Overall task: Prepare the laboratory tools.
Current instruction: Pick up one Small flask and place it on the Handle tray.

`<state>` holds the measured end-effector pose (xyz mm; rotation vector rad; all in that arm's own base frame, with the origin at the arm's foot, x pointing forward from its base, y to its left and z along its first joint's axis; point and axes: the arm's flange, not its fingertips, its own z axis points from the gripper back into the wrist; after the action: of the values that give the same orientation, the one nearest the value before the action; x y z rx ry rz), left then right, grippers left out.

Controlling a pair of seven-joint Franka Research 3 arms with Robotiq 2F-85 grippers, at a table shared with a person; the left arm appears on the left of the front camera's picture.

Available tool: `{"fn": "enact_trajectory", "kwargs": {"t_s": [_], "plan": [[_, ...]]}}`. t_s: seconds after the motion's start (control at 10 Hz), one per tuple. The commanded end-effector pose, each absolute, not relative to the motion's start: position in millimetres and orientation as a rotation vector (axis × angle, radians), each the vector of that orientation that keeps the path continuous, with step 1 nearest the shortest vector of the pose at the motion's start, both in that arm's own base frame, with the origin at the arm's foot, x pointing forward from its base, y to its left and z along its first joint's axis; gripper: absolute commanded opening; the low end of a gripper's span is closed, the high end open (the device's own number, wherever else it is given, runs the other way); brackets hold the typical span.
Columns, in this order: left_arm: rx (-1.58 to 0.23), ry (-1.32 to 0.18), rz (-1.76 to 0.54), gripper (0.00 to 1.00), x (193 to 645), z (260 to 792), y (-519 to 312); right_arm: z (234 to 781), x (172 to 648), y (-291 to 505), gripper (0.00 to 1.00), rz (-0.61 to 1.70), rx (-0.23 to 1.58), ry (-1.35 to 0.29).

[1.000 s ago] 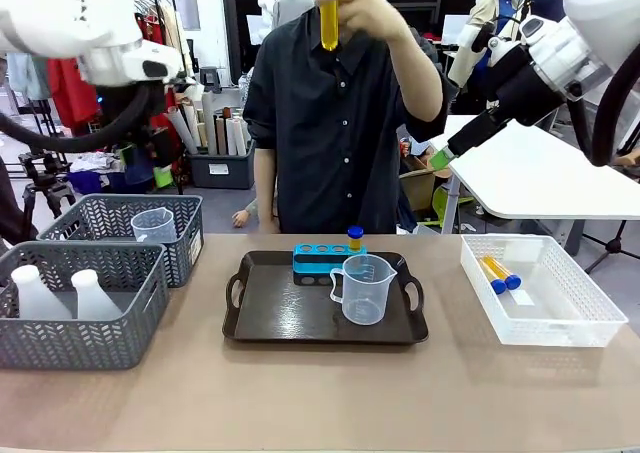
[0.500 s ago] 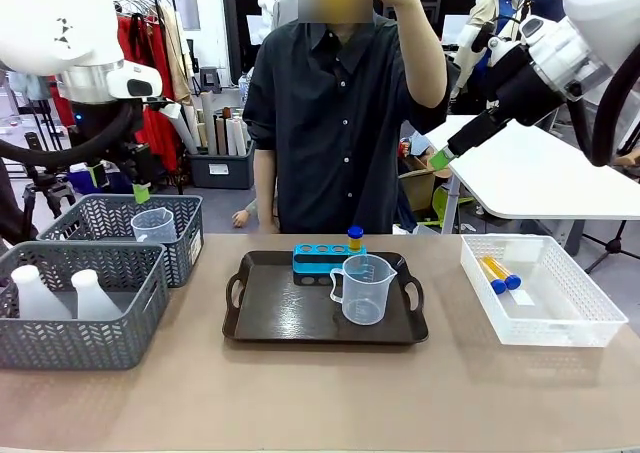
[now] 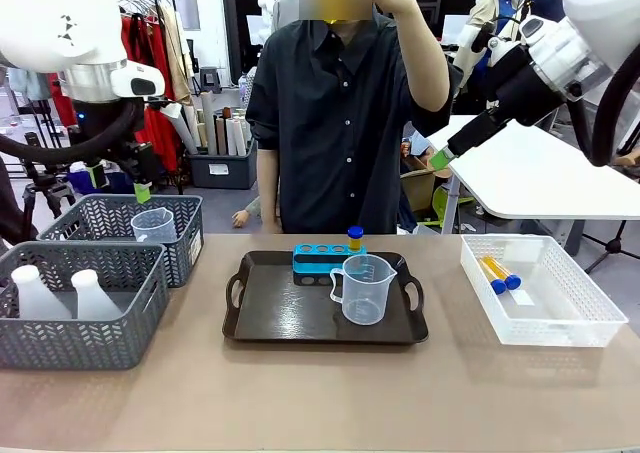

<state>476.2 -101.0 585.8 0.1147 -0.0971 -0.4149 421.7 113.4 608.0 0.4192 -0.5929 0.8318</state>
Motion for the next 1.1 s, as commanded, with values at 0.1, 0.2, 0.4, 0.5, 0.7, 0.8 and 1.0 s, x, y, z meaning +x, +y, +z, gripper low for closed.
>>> {"fn": "enact_trajectory", "kwargs": {"t_s": [0.1, 0.2, 0.4, 0.5, 0.7, 0.8, 1.0], "plan": [[0.125, -0.092, -0.282, 1.00, 457.9, 584.6, -73.9, 608.9, 421.4, 113.4, 1.00, 0.821, 0.433, -0.589], [0.104, -0.105, -0.230, 1.00, 454.0, 577.1, -62.7, 608.9, 421.4, 113.4, 1.00, 0.821, 0.433, -0.589], [0.074, -0.105, -0.133, 1.00, 445.3, 553.0, -40.5, 608.9, 421.4, 113.4, 1.00, 0.821, 0.433, -0.589], [0.076, -0.091, -0.115, 1.00, 441.7, 535.0, -35.0, 608.9, 421.4, 113.4, 1.00, 0.821, 0.433, -0.589], [0.071, -0.078, -0.065, 1.00, 440.8, 497.5, -31.5, 608.9, 421.4, 113.4, 1.00, 0.821, 0.433, -0.589], [0.088, -0.091, -0.036, 1.00, 441.8, 481.6, -32.5, 608.9, 421.4, 113.4, 1.00, 0.821, 0.433, -0.589], [0.100, -0.093, 0.013, 1.00, 451.0, 451.1, -30.6, 608.9, 421.4, 113.4, 1.00, 0.821, 0.433, -0.589]]}}
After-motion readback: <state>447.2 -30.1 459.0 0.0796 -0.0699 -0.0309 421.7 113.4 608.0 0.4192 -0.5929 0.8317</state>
